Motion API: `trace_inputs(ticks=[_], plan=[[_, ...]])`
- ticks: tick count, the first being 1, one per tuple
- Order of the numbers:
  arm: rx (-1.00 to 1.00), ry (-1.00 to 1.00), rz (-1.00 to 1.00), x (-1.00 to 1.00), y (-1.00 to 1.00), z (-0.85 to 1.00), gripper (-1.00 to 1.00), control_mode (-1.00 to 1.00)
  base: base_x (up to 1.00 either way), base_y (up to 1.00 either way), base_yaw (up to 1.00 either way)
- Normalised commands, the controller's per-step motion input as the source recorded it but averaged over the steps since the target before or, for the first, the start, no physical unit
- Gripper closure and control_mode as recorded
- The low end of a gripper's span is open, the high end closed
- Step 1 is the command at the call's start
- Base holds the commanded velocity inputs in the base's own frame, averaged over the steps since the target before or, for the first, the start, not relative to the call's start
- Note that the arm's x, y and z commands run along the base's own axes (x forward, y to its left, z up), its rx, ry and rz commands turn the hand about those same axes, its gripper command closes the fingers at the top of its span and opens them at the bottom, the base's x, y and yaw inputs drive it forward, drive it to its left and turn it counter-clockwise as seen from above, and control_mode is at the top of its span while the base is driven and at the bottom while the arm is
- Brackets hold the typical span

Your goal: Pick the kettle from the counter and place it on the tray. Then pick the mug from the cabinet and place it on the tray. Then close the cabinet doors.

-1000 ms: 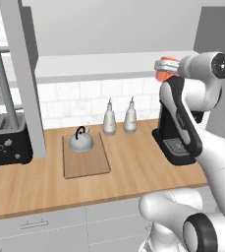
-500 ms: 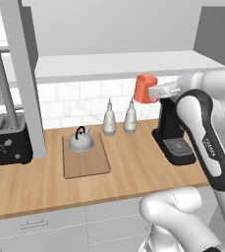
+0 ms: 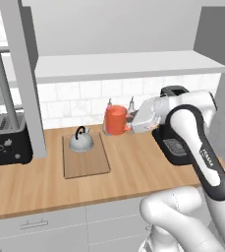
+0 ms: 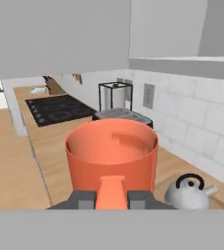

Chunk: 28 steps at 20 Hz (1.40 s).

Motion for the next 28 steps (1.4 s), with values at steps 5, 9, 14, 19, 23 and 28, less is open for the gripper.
trace_inputs(ticks=[5, 9, 14, 19, 23, 28], plan=[[-0.11, 0.0, 0.21, 0.3, 0.68, -0.98, 1.0, -1.0, 0.0, 0.0, 0.0], [-0.08, 0.0, 0.19, 0.56, 0.48, -0.94, 1.0, -1.0, 0.0, 0.0, 0.0], [0.0, 0.0, 0.14, 0.58, 0.05, -0.6, 1.0, -1.0, 0.0, 0.0, 0.0], [0.0, 0.0, 0.09, 0.77, 0.0, -0.52, 1.0, -1.0, 0.0, 0.0, 0.0], [0.0, 0.0, 0.13, 0.79, 0.0, -0.39, 1.0, -1.0, 0.0, 0.0, 0.0], [0.0, 0.0, 0.14, 0.33, -0.06, -0.25, 1.0, -1.0, 0.0, 0.0, 0.0]])
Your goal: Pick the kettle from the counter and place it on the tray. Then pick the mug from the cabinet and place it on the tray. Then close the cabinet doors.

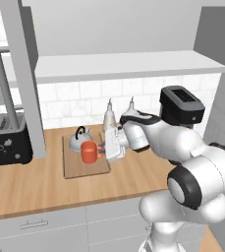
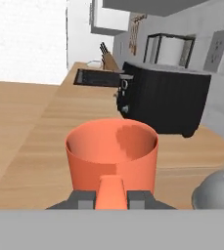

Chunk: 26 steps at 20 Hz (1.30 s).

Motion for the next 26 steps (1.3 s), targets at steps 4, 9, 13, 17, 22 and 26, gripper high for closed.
trace_inputs(ticks=[4, 9, 13, 17, 22, 26], plan=[[0.0, 0.0, 0.12, 0.14, -0.05, -0.25, 1.0, -1.0, 0.0, 0.0, 0.0], [0.0, 0.0, 0.06, 0.14, 0.01, -0.27, 1.0, -1.0, 0.0, 0.0, 0.0], [0.0, 0.0, 0.0, 0.03, 0.03, -0.3, 1.0, -1.0, 0.0, 0.0, 0.0], [0.0, 0.0, 0.0, 0.1, 0.11, -0.24, 1.0, -1.0, 0.0, 0.0, 0.0], [0.0, 0.0, 0.0, 0.24, 0.18, -0.18, 1.0, -1.0, 0.0, 0.0, 0.0], [0.0, 0.0, 0.0, 0.28, 0.12, -0.21, 1.0, -1.0, 0.0, 0.0, 0.0]])
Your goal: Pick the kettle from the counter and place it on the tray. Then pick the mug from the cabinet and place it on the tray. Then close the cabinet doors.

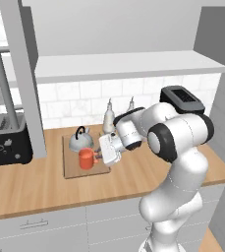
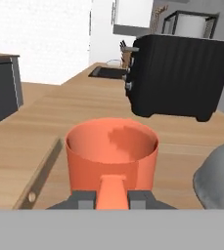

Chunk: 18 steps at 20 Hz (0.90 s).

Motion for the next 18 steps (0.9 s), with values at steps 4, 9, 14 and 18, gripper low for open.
trace_inputs(ticks=[4, 9, 14, 18], plan=[[0.0, 0.0, 0.0, 0.28, 0.03, -0.24, 1.0, -1.0, 0.0, 0.0, 0.0], [0.0, -0.01, 0.0, 0.07, 0.0, -0.23, -1.0, -1.0, 0.0, 0.0, 0.0], [0.0, -0.08, 0.0, -0.21, 0.0, -0.05, -1.0, -1.0, 0.0, 0.0, 0.0], [0.0, -0.02, -0.01, -0.17, 0.0, 0.02, -1.0, -1.0, 0.0, 0.0, 0.0]])
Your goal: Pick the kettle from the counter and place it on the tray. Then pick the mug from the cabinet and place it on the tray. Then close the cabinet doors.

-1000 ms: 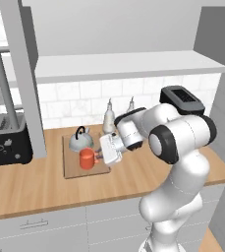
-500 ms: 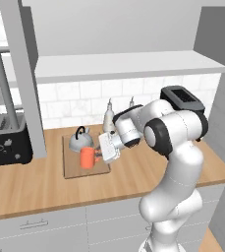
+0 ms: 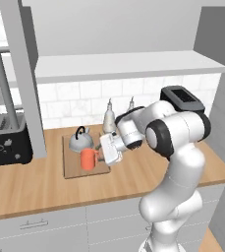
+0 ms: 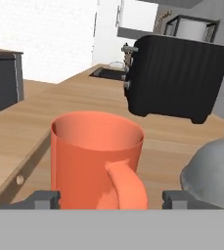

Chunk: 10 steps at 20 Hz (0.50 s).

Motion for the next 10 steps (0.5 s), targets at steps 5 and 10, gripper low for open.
trace_inputs(ticks=[5, 10], plan=[[0.0, 0.0, -0.07, -0.02, -0.06, 0.3, -1.0, -1.0, 0.0, 0.0, 0.0], [0.0, -0.12, -0.09, -0.54, -0.21, 0.62, -1.0, -1.0, 0.0, 0.0, 0.0]])
